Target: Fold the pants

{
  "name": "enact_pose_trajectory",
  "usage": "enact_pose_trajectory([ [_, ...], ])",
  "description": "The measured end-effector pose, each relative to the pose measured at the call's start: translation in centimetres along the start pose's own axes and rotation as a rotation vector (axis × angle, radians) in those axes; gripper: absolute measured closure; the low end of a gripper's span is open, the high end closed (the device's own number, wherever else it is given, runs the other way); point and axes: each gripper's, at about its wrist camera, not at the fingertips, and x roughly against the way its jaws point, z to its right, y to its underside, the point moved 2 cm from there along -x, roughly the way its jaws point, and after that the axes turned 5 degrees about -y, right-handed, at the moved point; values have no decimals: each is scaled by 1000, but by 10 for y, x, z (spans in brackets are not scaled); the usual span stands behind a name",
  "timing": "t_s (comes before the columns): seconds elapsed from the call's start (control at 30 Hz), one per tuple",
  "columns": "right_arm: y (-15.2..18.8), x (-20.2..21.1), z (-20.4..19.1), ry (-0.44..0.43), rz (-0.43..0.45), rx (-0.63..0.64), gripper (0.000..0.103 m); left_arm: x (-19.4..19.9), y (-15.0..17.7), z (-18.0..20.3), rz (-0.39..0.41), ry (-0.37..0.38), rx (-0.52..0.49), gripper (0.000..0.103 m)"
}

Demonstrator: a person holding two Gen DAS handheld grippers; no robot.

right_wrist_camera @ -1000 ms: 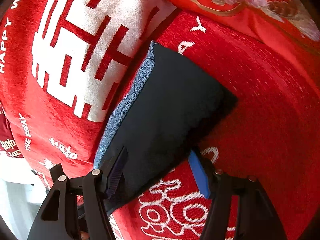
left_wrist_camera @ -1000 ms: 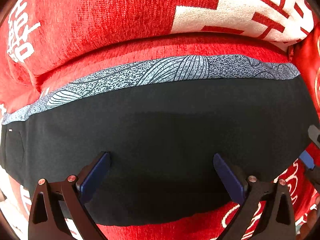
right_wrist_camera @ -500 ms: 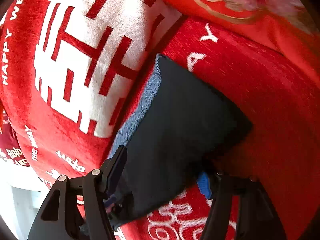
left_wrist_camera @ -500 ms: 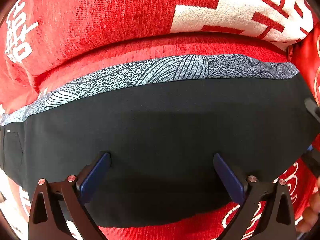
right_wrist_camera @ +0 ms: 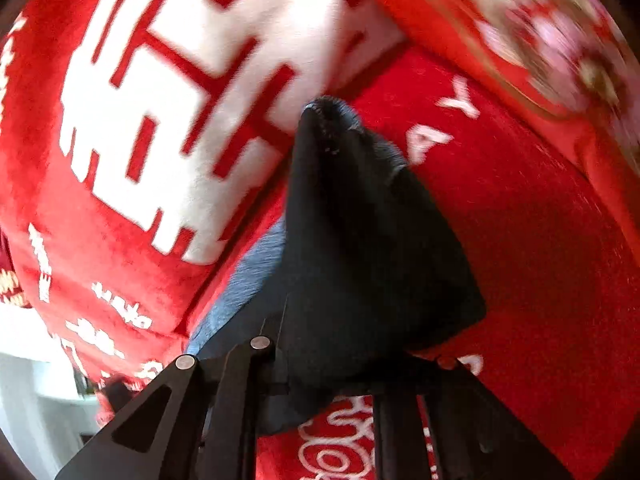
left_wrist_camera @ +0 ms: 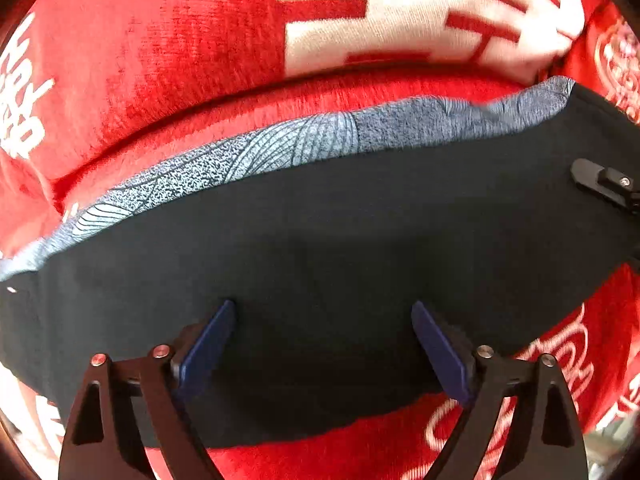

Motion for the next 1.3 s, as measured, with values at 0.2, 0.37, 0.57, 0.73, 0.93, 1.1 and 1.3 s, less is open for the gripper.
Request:
enact_pose_trajectory([
  [0.2, 13, 0, -73, 50, -11, 246, 89, 2, 8, 1, 64, -10, -10, 9],
  [0.37, 38, -17, -132, 114, -48, 458, 89, 5, 16, 1, 102, 6, -13, 9],
  [0.57, 72, -40, -183, 208, -78, 639, 88, 41, 25, -53, 74, 52, 57, 10],
  [0.73, 123, -86, -208, 358, -116, 815, 80, 62, 50, -151, 89, -71, 145, 10],
  [0.93, 215, -183, -204, 635, -192, 1032, 63, 28, 82, -231, -20, -161, 204, 10],
  [1.1, 263, -159, -217, 623, -168, 1269, 45, 25, 94, -249, -34, -109, 243, 9],
  [1.3, 256, -119, -224, 566, -102, 1346, 45, 28, 103, -252, -41, -100, 242, 9],
])
